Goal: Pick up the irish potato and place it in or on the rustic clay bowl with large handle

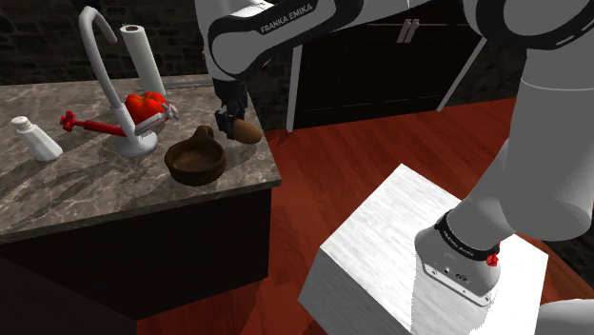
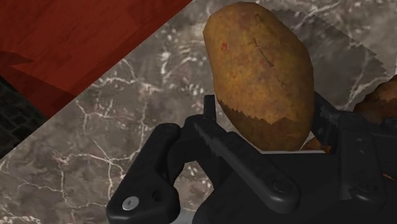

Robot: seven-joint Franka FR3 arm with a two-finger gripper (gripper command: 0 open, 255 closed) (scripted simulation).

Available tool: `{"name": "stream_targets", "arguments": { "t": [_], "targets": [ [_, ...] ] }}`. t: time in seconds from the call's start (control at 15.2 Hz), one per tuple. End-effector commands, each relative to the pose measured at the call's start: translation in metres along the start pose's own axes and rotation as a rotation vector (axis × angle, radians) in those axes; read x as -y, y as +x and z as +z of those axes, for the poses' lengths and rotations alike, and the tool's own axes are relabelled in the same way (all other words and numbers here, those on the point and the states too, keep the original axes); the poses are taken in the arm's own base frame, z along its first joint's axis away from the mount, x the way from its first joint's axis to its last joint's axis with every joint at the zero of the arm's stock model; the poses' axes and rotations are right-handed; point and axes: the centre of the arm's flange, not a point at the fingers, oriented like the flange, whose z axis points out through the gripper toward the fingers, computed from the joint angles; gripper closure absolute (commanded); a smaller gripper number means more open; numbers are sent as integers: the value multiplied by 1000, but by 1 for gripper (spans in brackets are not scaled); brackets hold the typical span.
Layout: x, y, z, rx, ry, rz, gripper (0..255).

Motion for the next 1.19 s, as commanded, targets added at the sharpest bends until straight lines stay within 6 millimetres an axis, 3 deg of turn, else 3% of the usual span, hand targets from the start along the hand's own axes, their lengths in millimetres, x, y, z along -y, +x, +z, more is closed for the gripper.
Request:
{"name": "stream_targets", "arguments": {
  "t": [0.0, 1.12],
  "targets": [
    [0, 0, -9, 0, 0, 0, 255],
    [-1, -2, -99, 0, 0, 0, 255]
  ]
}}
